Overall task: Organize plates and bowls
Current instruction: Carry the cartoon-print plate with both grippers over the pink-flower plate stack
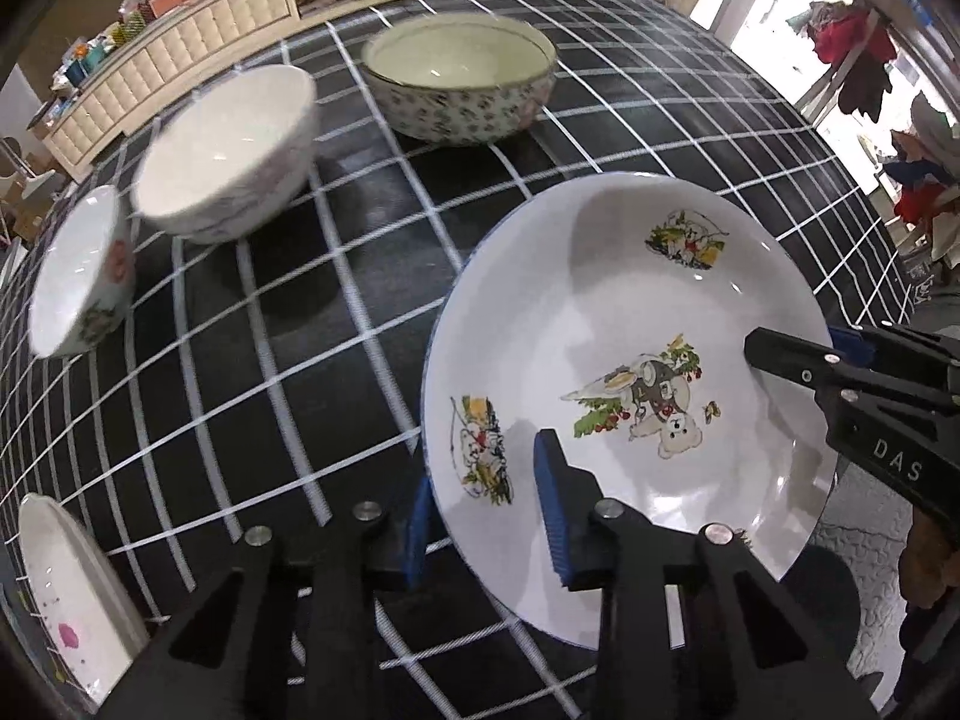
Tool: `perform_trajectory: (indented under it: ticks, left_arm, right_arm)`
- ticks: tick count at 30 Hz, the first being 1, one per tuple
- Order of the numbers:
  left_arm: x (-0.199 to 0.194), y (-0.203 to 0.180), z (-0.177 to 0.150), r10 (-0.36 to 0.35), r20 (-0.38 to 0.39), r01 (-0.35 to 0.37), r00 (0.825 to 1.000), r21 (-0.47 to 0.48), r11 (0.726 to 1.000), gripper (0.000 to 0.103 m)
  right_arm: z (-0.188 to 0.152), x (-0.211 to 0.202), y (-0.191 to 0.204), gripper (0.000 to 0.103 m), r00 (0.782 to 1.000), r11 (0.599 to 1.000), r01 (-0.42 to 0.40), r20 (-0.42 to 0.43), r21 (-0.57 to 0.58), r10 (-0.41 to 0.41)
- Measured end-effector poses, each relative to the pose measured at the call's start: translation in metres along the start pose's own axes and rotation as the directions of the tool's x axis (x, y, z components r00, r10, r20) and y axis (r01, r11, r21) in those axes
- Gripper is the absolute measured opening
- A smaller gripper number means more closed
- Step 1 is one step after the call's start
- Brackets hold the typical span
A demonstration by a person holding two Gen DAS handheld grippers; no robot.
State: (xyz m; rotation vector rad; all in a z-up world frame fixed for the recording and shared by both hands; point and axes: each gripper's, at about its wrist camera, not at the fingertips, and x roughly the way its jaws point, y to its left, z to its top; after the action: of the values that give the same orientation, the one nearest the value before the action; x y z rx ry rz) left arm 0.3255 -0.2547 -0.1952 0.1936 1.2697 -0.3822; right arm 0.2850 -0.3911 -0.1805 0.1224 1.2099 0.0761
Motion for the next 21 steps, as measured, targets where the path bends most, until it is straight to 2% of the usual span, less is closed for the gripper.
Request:
perform_trajectory:
  ticks: [4,11,17,21]
  left_arm:
    - [-0.028,0.021,-0.012,0.019,0.034,-0.019,0.999,-0.018,1.0,0.029]
    - [-0.08,0.075,-0.045,0.078,0.094,-0.069,0.993,-0.099,0.993,0.029]
    - [-0.114,0.13,-0.088,0.14,0.113,-0.117,0.984,-0.188,0.975,0.029]
    - [-0.129,0.177,-0.12,0.185,0.107,-0.152,0.977,-0.259,0.954,0.029]
  right_arm:
    - [-0.002,-0.016,0.028,0.03,0.999,0.999,-0.02,0.025,-0.032,0.021]
    - [0.001,-0.03,0.105,0.03,0.996,0.991,-0.065,0.053,-0.117,0.072]
    - [-0.006,-0.027,0.176,0.03,0.991,0.971,-0.118,0.039,-0.206,0.129]
    - [-0.01,-0.018,0.222,0.029,0.987,0.954,-0.155,0.01,-0.255,0.162]
